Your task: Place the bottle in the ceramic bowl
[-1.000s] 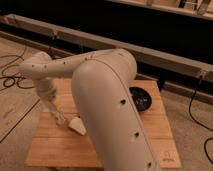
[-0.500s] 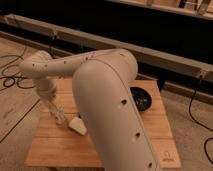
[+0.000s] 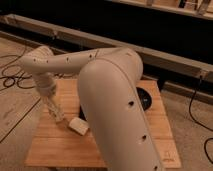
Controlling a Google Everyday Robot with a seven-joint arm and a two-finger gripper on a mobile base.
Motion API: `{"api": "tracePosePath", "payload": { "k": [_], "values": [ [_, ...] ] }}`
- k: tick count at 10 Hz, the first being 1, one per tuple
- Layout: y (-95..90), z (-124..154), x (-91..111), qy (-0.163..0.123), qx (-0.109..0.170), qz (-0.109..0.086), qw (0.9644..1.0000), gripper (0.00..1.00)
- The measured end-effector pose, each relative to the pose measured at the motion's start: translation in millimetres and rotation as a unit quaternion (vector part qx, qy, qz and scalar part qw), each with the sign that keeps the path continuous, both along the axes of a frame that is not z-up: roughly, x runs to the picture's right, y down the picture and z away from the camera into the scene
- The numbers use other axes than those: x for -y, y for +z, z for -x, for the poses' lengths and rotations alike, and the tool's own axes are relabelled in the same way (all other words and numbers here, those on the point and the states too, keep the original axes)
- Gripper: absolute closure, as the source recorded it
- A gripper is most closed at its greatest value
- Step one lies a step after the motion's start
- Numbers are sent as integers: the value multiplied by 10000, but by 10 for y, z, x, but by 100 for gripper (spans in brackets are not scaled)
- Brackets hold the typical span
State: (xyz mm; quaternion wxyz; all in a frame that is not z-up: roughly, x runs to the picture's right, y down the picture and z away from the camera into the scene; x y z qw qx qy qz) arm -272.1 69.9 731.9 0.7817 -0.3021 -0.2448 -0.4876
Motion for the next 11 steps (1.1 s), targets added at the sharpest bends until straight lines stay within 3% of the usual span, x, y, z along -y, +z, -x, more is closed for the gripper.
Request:
{"api": "tracePosePath", "payload": {
  "k": [3,5,11],
  "values": [
    [-131,-123,218,152,103,-40,9998,85],
    [-216,-314,465,254,97,-163,9995,85],
    [-232,-1130,990,449,-437,-388,9973,85]
  ]
}}
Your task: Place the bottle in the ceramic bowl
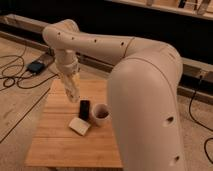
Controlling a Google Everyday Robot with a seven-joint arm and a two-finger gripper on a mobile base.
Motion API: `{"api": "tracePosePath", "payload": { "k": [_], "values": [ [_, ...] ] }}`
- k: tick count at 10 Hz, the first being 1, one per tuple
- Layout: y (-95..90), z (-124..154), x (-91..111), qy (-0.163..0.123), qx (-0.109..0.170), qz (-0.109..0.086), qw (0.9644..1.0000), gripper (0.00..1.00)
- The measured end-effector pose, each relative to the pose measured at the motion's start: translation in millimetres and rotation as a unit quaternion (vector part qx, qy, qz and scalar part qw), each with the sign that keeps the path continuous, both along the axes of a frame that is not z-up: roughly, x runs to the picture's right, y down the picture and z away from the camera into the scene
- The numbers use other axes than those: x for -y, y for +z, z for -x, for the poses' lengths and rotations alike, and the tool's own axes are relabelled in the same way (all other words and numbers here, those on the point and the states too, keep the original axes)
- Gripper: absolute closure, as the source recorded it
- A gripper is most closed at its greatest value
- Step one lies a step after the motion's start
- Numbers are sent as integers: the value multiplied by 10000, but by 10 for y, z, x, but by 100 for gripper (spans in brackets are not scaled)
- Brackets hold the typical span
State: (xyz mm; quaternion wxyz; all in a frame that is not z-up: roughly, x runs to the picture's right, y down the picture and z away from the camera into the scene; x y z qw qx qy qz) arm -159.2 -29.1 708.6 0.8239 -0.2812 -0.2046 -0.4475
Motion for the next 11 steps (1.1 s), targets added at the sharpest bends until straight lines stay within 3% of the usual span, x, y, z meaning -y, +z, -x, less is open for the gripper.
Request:
{"api": "tracePosePath", "payload": {
  "k": [5,7,11],
  "values": [
    [197,-860,188,382,-693,-6,9969,85],
    [312,-1265,235,508,-1025,-3,9934,85],
    [521,-1812,289,772,-1458,31,9863,85]
  ]
}}
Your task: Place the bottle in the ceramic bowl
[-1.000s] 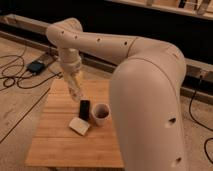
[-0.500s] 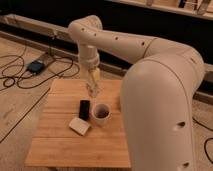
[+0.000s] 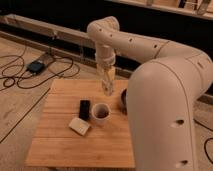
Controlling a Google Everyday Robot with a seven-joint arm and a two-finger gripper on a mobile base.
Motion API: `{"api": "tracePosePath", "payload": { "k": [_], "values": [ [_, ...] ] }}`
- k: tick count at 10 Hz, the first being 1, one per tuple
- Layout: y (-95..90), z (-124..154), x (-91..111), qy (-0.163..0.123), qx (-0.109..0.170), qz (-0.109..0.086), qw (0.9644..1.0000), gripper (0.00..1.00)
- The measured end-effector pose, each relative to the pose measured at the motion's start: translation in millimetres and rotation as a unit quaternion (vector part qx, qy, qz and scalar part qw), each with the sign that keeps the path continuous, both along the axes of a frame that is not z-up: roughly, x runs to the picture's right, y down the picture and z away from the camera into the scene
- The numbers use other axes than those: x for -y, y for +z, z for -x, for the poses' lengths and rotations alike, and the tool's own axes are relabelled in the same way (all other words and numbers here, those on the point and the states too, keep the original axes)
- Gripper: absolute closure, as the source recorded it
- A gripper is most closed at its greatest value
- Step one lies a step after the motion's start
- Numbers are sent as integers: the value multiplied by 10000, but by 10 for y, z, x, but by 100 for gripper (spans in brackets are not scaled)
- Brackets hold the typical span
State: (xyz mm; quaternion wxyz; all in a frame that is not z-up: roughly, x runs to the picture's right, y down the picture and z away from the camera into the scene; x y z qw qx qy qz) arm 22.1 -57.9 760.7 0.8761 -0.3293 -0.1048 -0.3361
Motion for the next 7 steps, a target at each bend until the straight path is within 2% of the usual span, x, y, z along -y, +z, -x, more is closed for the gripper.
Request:
{"api": "tracePosePath", "payload": {
  "k": [3,7],
  "values": [
    [91,-492,101,109,-398,10,9991,85],
    [61,-922,221,168,-763,-5,9969,85]
  ]
}}
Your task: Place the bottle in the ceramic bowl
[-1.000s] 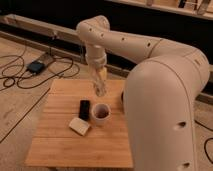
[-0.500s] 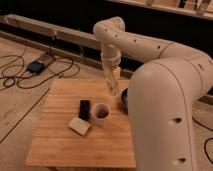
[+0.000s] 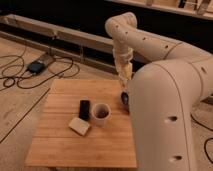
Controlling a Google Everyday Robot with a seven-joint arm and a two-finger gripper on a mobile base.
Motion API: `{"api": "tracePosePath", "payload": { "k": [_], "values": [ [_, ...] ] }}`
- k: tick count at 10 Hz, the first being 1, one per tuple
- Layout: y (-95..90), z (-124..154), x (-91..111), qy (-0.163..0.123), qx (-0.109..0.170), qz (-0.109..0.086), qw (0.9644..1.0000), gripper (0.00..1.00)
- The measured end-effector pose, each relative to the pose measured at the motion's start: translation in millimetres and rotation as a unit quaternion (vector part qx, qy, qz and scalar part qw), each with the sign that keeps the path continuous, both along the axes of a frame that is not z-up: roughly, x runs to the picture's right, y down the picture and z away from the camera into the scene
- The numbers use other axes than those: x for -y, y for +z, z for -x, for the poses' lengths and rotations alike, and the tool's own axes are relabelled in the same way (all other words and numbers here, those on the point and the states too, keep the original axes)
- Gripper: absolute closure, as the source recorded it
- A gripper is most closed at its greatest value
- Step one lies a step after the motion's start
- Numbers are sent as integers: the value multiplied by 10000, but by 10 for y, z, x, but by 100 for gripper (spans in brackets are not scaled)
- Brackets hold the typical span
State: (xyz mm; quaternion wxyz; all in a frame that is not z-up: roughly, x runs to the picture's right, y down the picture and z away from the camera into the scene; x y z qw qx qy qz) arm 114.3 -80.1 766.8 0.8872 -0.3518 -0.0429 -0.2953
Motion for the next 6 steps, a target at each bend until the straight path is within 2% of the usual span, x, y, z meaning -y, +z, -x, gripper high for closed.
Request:
{"api": "tracePosePath", "payload": {
  "k": [3,6],
  "values": [
    [3,-182,-61,87,-153,48,9998,85],
    [80,-304,-284,119,-276,139,9995,83]
  ]
}}
